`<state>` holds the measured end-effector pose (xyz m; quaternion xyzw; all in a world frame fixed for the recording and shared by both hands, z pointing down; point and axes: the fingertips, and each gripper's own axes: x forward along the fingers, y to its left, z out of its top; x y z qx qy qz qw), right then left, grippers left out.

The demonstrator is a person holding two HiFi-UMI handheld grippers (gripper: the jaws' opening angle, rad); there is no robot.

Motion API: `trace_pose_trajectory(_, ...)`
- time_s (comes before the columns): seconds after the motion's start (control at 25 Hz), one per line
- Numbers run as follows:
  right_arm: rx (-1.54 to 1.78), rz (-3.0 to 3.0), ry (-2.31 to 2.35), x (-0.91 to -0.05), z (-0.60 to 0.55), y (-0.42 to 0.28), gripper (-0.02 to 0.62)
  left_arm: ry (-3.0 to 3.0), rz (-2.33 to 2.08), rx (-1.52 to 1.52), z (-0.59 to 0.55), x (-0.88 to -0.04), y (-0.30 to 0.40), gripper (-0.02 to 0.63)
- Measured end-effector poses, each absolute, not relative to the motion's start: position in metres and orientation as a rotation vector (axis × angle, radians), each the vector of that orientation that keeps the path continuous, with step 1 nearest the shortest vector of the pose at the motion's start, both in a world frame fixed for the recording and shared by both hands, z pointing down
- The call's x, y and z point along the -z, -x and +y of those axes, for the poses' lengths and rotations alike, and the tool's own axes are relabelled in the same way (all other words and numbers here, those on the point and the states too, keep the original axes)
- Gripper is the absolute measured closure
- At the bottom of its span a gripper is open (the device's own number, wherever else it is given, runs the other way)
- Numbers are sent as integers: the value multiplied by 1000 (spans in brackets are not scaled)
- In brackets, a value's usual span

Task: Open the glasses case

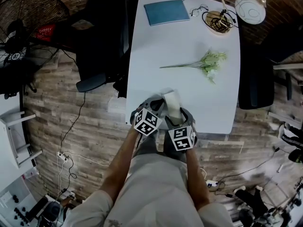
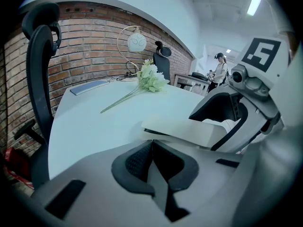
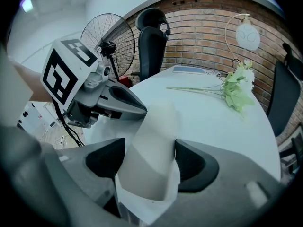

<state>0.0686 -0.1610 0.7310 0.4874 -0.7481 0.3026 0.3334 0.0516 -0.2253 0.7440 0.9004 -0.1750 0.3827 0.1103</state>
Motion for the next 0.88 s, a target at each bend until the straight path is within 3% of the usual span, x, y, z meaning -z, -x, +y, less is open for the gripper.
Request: trace_pose_trajectory(0.88,-818,-1958,-1340,-725,-154,-80,267,-2649,-508,-1183,-219,-750,-54,598)
